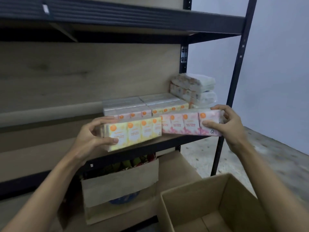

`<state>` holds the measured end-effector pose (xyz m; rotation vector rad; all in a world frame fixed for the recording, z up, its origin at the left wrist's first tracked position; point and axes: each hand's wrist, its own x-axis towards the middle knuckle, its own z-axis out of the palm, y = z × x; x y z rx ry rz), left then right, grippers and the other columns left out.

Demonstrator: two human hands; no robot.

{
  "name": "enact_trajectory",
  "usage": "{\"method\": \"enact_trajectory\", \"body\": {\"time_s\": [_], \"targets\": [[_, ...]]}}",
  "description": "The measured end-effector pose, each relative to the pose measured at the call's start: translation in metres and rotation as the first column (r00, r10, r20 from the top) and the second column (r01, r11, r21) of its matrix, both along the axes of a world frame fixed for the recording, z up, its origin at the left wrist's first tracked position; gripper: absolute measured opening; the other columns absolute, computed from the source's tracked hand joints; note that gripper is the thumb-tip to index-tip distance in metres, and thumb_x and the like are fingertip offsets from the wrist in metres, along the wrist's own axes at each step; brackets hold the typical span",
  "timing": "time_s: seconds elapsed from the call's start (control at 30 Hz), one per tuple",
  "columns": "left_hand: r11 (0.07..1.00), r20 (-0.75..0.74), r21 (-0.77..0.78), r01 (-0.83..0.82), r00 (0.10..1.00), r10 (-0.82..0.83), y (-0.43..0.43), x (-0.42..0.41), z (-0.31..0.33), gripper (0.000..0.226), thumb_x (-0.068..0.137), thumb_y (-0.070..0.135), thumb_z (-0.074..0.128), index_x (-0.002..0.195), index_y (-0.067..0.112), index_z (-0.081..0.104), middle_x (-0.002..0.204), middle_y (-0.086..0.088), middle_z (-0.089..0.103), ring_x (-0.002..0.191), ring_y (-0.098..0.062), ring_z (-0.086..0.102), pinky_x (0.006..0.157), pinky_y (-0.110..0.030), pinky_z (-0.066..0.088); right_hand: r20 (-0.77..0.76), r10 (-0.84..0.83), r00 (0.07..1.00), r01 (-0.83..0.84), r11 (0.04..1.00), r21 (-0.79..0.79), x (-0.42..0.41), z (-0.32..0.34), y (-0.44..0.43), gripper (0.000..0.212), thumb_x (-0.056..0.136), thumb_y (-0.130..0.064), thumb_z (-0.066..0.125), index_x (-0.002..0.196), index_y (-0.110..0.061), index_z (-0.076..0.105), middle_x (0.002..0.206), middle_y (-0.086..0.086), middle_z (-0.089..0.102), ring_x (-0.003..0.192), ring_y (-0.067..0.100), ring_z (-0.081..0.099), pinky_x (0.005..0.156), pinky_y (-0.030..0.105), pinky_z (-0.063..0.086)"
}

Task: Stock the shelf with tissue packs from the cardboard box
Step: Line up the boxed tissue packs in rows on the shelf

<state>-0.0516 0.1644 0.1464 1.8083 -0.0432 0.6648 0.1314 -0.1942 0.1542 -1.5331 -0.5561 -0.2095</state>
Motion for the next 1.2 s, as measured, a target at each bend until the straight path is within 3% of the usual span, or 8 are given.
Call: {"method": "enact_trajectory", "body": {"time_s": [0.17, 0.4, 0.5, 0.63, 0.87, 0.93, 1.0, 1.2], "targets": [[1.000, 0.011, 0.014, -0.028, 1.000, 0.028, 0.033, 0.011, -0.015, 0.058, 0.041, 0.024, 0.087, 0.098, 0.026, 0.075, 0.128, 0.001, 0.062, 0.122, -0.015, 0.057, 0.094, -0.032, 0.047, -0.052, 0.058, 0.997, -0.058, 0.998, -0.006, 0.027, -0.017, 0.030, 0.050, 0.064, -0.007, 0.085, 0.105, -0.017, 0.059, 0.102, 0.001, 0.067, 0.090, 0.016, 0.070, 0.068, 0.037, 0.061], [0.997, -0.128, -0.056, -0.043, 0.991, 0.036, 0.061, 0.023, -0.026, 0.062, 0.040, 0.021, 0.084, 0.100, 0.028, 0.069, 0.124, 0.010, 0.063, 0.113, -0.018, 0.062, 0.079, -0.028, 0.055, -0.144, 0.170, 0.975, -0.178, 0.983, -0.041, 0.066, -0.026, 0.050, 0.048, 0.066, -0.001, 0.080, 0.105, -0.020, 0.059, 0.105, -0.003, 0.067, 0.097, 0.019, 0.068, 0.066, 0.031, 0.061], [0.998, -0.207, 0.022, -0.067, 0.976, 0.070, 0.063, 0.027, -0.026, 0.064, 0.050, 0.006, 0.082, 0.107, 0.033, 0.069, 0.128, 0.009, 0.054, 0.114, -0.022, 0.059, 0.089, -0.038, 0.053, -0.169, 0.184, 0.968, -0.207, 0.970, -0.130, 0.084, -0.032, 0.052, 0.050, 0.065, -0.002, 0.082, 0.103, -0.028, 0.064, 0.116, 0.002, 0.065, 0.103, 0.018, 0.066, 0.074, 0.031, 0.060], [0.990, -0.235, 0.112, -0.083, 0.966, 0.107, 0.067, 0.034, -0.026, 0.068, 0.063, -0.020, 0.072, 0.105, 0.034, 0.071, 0.131, 0.010, 0.049, 0.117, -0.015, 0.054, 0.090, -0.032, 0.051, -0.201, 0.192, 0.961, -0.234, 0.949, -0.210, 0.098, -0.041, 0.054, 0.052, 0.067, -0.003, 0.081, 0.109, -0.029, 0.064, 0.121, -0.001, 0.062, 0.104, 0.016, 0.065, 0.078, 0.028, 0.059], [0.938, -0.262, 0.315, -0.146, 0.936, 0.234, 0.077, 0.046, -0.022, 0.072, 0.062, -0.014, 0.073, 0.103, 0.045, 0.068, 0.133, 0.021, 0.048, 0.126, -0.011, 0.047, 0.093, -0.040, 0.052, -0.202, 0.153, 0.967, -0.205, 0.941, -0.270, 0.105, -0.034, 0.055, 0.054, 0.073, 0.004, 0.076, 0.115, -0.029, 0.065, 0.141, -0.004, 0.048, 0.114, 0.013, 0.058, 0.073, 0.017, 0.056], [0.893, -0.260, 0.417, -0.168, 0.920, 0.294, 0.075, 0.044, -0.022, 0.067, 0.061, 0.003, 0.076, 0.111, 0.047, 0.065, 0.134, 0.031, 0.042, 0.136, -0.012, 0.035, 0.106, -0.047, 0.040, -0.117, 0.077, 0.990, -0.117, 0.916, -0.384, 0.103, -0.030, 0.058, 0.058, 0.073, 0.001, 0.077, 0.117, -0.034, 0.063, 0.151, -0.006, 0.033, 0.129, 0.015, 0.044, 0.092, 0.027, 0.052], [0.816, -0.210, 0.531, -0.227, 0.898, 0.386, 0.066, 0.043, -0.020, 0.068, 0.060, 0.024, 0.074, 0.120, 0.051, 0.055, 0.139, 0.032, 0.037, 0.144, -0.012, 0.019, 0.117, -0.052, 0.019, 0.069, -0.017, 0.997, 0.051, 0.852, -0.522, 0.099, -0.023, 0.066, 0.060, 0.071, -0.011, 0.082, 0.120, -0.037, 0.061, 0.155, -0.004, 0.027, 0.140, 0.019, 0.031, 0.113, 0.041, 0.033], [0.531, -0.044, 0.802, -0.274, 0.859, 0.510, 0.032, 0.065, -0.014, 0.072, 0.081, 0.054, 0.066, 0.144, 0.043, 0.033, 0.156, 0.010, 0.029, 0.146, -0.015, 0.020, 0.119, -0.050, 0.009, 0.556, -0.102, 0.825, 0.485, 0.634, -0.603, 0.069, -0.019, 0.121, 0.061, 0.076, -0.058, 0.068, 0.132, -0.041, 0.051, 0.153, -0.002, 0.033, 0.143, 0.023, 0.024, 0.113, 0.057, 0.020]]}}
